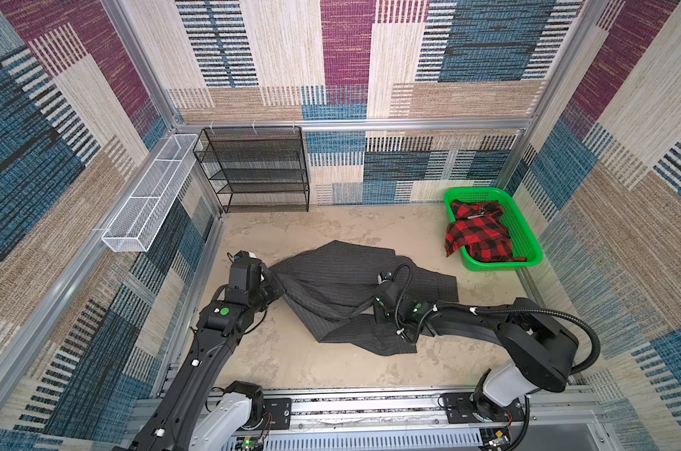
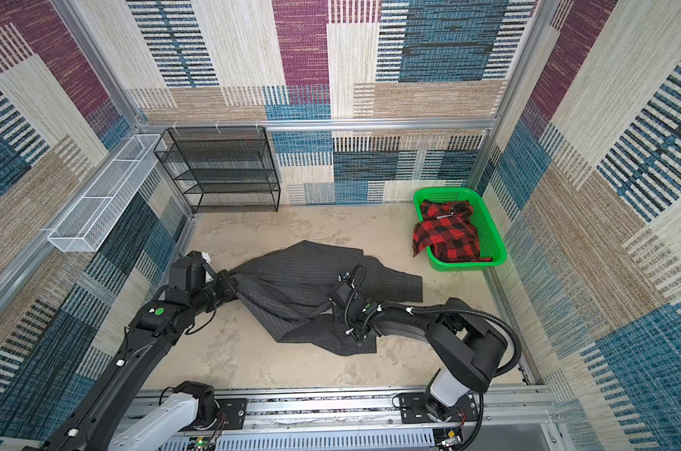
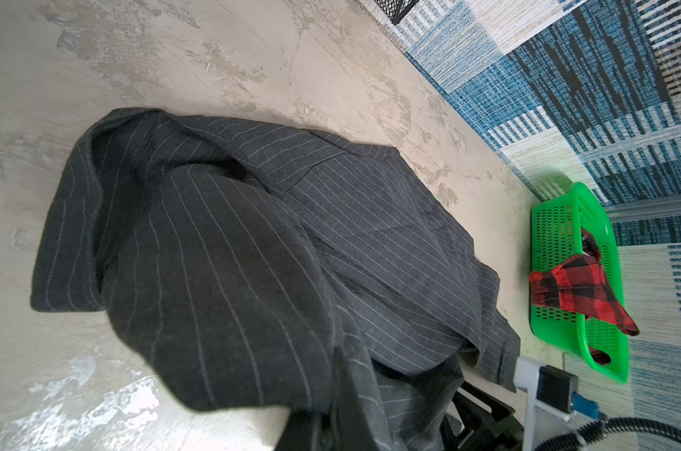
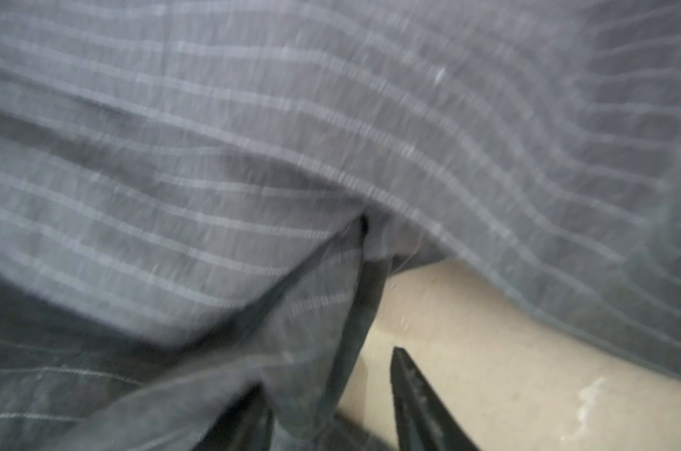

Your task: Fold and stack the long sleeve shirts

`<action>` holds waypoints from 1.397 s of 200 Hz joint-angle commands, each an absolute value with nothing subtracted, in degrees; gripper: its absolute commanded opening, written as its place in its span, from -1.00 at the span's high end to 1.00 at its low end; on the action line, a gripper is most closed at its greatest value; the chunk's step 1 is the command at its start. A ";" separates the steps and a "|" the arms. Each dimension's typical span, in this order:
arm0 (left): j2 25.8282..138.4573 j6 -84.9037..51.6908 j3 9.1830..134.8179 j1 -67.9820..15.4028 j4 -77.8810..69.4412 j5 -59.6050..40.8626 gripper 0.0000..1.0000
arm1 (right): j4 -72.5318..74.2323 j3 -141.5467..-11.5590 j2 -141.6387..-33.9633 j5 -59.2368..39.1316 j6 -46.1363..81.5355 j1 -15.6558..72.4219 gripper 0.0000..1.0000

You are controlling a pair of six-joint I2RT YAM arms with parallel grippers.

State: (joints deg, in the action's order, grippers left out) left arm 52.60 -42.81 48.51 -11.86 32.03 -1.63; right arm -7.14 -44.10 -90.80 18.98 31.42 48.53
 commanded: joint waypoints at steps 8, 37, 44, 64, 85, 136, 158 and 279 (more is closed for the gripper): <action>53.40 -41.28 49.62 -11.78 32.34 -0.76 1.00 | -2.65 -45.65 -90.16 28.20 31.65 48.41 0.41; 55.48 -40.00 51.01 -11.30 30.85 -0.01 1.00 | -4.87 -50.97 -87.46 28.36 24.60 47.10 0.73; 56.15 -39.67 51.43 -11.08 30.19 -0.13 1.00 | -6.15 -52.70 -86.89 28.18 22.45 46.73 0.75; 58.05 -38.57 53.23 -9.93 28.61 -0.80 1.00 | -10.60 -57.28 -84.70 26.94 16.17 45.95 0.79; 60.07 -36.82 55.86 -7.84 27.88 -1.93 1.00 | -15.80 -62.50 -81.64 24.19 8.61 45.62 0.79; 62.88 -35.24 61.06 -4.25 26.94 -5.34 1.00 | -33.56 -78.35 -80.85 16.78 1.98 45.53 0.62; 63.11 -35.82 59.95 -4.22 26.30 -6.05 1.00 | -31.93 -70.43 -80.14 13.28 7.34 45.96 0.43; 61.88 -36.56 58.43 -4.28 27.67 -7.29 1.00 | -7.94 -43.75 -83.17 12.34 15.48 50.27 0.01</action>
State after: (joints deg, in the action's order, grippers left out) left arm 62.46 -36.93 58.70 -4.25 27.90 -6.79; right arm -14.66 -43.81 -81.23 11.55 15.94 50.15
